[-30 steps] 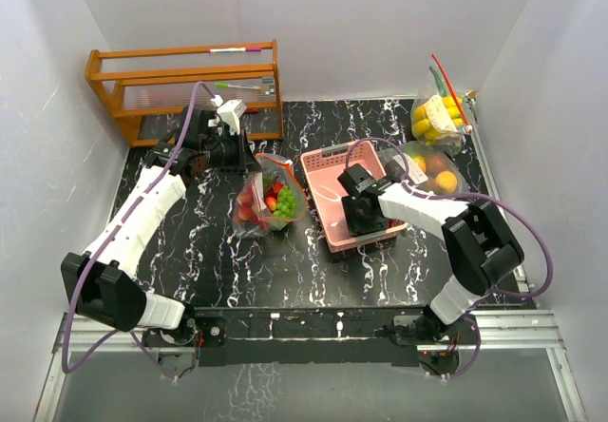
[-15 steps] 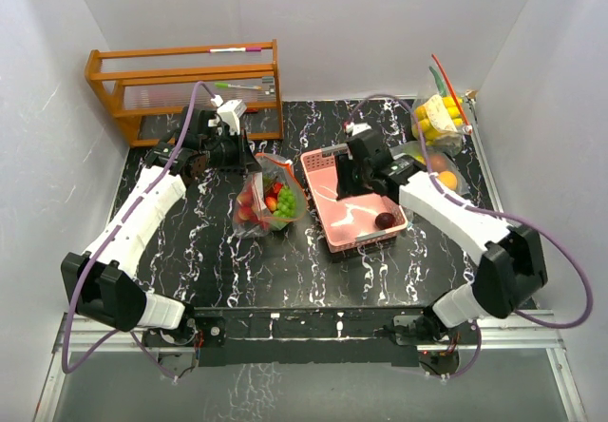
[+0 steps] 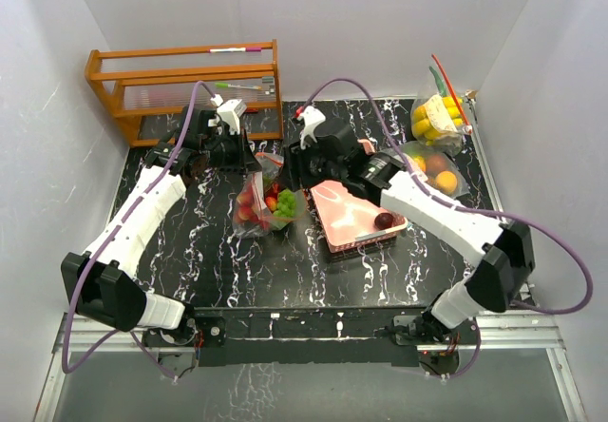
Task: Place the food in the zip-top bag and seal the zipper
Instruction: Place the fake fruit in the zipper food storage bag, then pick up the fake fruit from the bin.
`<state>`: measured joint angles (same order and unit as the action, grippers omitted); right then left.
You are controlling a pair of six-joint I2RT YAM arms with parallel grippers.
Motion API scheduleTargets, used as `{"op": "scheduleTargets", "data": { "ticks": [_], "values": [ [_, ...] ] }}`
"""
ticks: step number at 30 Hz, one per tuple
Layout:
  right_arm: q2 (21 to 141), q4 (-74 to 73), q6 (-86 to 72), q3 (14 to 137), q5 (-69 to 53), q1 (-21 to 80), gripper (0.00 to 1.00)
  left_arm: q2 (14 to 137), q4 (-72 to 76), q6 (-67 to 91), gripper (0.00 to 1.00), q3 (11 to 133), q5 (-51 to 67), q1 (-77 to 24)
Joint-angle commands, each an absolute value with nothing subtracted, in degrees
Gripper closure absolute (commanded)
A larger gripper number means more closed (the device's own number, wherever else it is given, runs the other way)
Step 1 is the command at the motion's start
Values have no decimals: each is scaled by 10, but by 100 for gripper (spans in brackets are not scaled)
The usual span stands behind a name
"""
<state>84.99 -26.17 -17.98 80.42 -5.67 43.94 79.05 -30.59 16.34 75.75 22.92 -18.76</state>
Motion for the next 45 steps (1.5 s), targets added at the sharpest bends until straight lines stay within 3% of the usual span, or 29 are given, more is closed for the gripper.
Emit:
{"op": "scheduleTargets", "data": {
  "ticks": [1, 11, 17, 21, 26, 30, 45],
  "values": [
    [895, -215, -168, 833, -86, 451, 55, 781, -301, 164, 100, 758, 237, -186],
    [898, -237, -138, 841, -25, 454, 21, 781, -301, 162, 100, 757, 240, -186],
    [836, -247, -142, 828, -11, 454, 20, 781, -298, 161, 100, 754, 239, -186],
    [806, -340, -163, 815, 97, 451, 13, 793, -297, 162, 100, 753, 243, -187],
    [775, -442, -222, 718, 177, 416, 13, 789, -301, 161, 100, 753, 240, -186],
    [761, -480, -247, 643, 158, 371, 14, 787, -303, 160, 100, 754, 243, -187],
    [841, -444, -212, 598, 227, 323, 14, 786, -301, 158, 100, 746, 252, -186]
  ]
}}
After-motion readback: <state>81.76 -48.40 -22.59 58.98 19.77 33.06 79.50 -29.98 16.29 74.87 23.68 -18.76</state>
